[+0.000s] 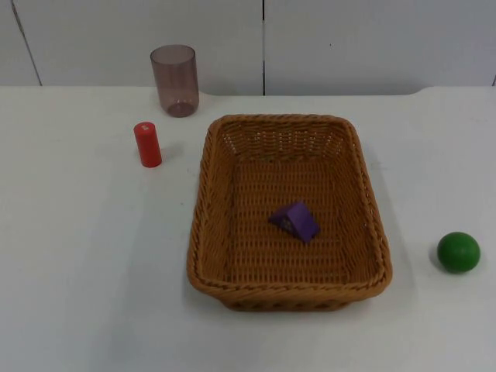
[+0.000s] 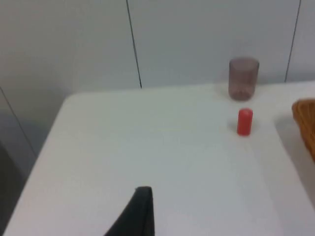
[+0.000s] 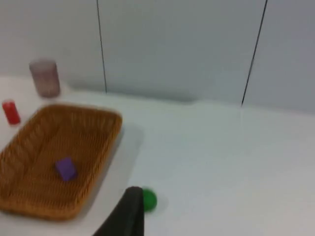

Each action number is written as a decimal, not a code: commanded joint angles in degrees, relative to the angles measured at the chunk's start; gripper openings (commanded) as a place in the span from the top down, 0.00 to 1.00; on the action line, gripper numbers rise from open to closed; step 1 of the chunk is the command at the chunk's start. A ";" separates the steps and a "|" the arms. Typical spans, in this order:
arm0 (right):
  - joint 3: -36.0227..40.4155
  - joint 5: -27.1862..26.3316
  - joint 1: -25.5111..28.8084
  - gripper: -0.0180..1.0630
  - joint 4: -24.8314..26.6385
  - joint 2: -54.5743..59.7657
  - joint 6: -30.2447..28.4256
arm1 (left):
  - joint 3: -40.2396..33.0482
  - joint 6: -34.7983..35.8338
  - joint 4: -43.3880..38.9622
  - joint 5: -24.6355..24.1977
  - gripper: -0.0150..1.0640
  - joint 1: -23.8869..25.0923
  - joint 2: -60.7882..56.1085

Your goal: Pick up the basket with the left hand and place the triangular block into the basket with the right hand.

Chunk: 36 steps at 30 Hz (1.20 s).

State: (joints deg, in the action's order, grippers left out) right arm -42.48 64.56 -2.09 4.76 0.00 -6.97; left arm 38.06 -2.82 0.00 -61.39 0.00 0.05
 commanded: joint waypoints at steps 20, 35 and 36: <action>12.94 -2.73 0.02 0.01 -1.88 0.00 0.53 | -9.79 0.69 0.00 -0.21 0.01 -0.33 -0.05; 12.94 -2.73 0.02 0.01 -1.88 0.00 0.53 | -9.79 0.70 -0.30 -0.21 0.01 -0.33 -0.05; 12.94 -2.73 0.02 0.01 -1.88 0.00 0.53 | -9.79 0.70 -0.30 -0.21 0.01 -0.33 -0.05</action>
State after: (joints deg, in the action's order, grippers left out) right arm -30.09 62.51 -2.09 3.25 0.11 -6.17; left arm 28.52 -2.60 0.00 -61.51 0.00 0.15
